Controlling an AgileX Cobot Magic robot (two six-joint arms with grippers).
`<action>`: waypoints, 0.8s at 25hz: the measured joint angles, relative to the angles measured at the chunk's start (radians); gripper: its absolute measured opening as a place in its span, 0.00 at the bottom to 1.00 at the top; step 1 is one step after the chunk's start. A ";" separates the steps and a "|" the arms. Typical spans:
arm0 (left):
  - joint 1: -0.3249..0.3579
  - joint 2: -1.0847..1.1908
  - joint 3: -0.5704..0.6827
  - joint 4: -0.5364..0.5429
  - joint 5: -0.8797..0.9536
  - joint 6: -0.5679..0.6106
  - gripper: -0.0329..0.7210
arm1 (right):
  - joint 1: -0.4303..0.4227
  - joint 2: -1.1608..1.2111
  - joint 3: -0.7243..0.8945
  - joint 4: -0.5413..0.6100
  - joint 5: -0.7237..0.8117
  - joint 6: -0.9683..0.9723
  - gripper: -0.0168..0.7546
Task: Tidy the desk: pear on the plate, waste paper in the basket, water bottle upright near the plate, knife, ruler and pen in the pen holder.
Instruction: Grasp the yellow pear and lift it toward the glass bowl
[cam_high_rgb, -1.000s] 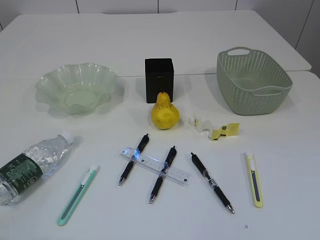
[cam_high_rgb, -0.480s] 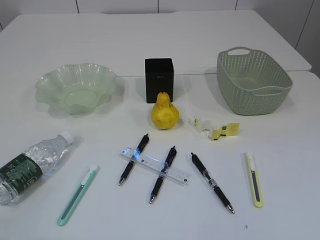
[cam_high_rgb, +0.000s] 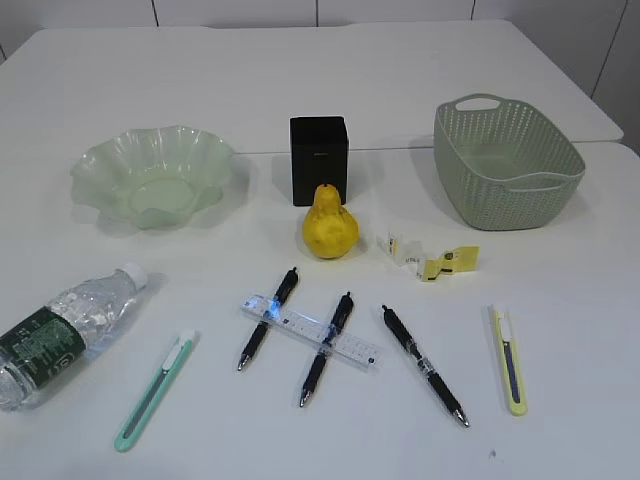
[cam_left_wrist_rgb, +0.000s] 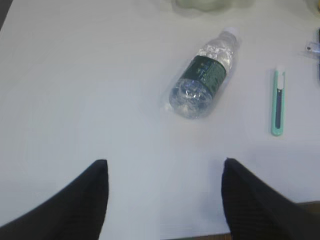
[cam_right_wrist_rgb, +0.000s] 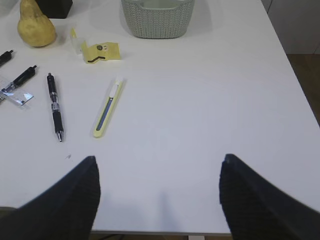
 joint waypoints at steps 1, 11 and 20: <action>0.000 0.032 -0.021 -0.001 0.010 0.000 0.71 | 0.000 0.000 0.000 0.000 0.000 0.002 0.78; 0.000 0.263 -0.215 -0.025 0.040 -0.002 0.71 | 0.000 0.138 -0.058 -0.024 0.018 0.023 0.78; -0.057 0.435 -0.363 -0.054 0.070 -0.002 0.71 | 0.000 0.347 -0.160 -0.082 0.070 0.116 0.78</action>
